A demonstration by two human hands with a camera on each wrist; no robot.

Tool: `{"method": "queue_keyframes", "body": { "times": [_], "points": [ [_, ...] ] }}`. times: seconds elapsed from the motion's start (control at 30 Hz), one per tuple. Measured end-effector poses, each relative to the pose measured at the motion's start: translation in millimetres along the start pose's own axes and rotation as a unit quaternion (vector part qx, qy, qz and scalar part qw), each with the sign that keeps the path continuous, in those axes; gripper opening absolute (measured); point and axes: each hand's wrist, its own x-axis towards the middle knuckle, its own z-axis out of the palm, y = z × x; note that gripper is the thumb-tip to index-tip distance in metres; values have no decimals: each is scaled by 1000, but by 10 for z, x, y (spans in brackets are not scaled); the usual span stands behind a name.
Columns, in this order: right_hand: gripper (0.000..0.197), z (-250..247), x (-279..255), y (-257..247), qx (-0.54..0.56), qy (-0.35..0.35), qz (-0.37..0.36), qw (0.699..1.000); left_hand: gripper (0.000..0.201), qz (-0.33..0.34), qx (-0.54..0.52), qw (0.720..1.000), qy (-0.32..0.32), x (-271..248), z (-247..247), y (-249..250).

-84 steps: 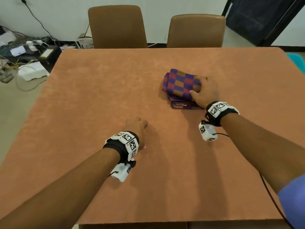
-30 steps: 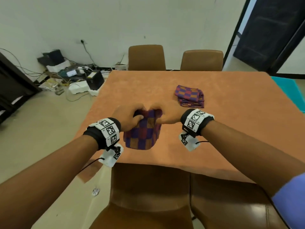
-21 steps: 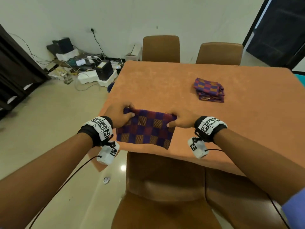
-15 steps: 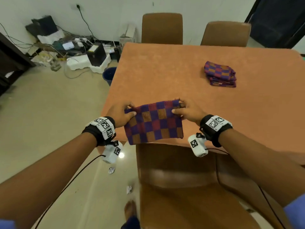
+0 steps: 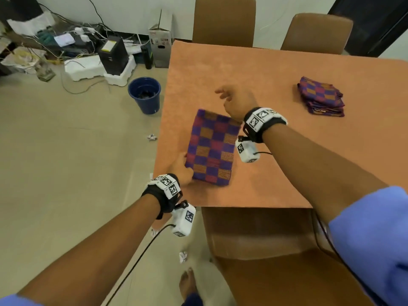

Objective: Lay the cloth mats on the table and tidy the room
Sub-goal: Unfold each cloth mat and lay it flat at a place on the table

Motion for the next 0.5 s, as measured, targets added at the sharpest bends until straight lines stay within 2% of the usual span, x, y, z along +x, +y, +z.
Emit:
{"method": "queue_keyframes", "body": {
  "times": [0.07, 0.13, 0.17, 0.23, 0.33, 0.5],
  "points": [
    [54, 123, 66, -31, -10, -27, 23, 999, 47, 22, 86, 996, 26, 30, -22, -52],
    [47, 291, -77, 24, -26, -60, 43, 997, 51, 60, 212, 972, 83, 31, -54, -136],
    [40, 390, -204, 92, -31, -63, 48, 996, 55, 78, 259, 959, 90, 13, -64, -163],
    [31, 582, -490, 251, -34, -54, 70, 996, 60, 118, 320, 939, 52, 0, -37, -236],
    [29, 832, -861, 528, 0, -51, 152, 987, 56, 148, 396, 906, -8, -46, 29, -325],
    [22, 1113, -1076, 674, 110, -86, 185, 973, 37, 183, 411, 893, 25, -52, 40, -309]
  ]
}}
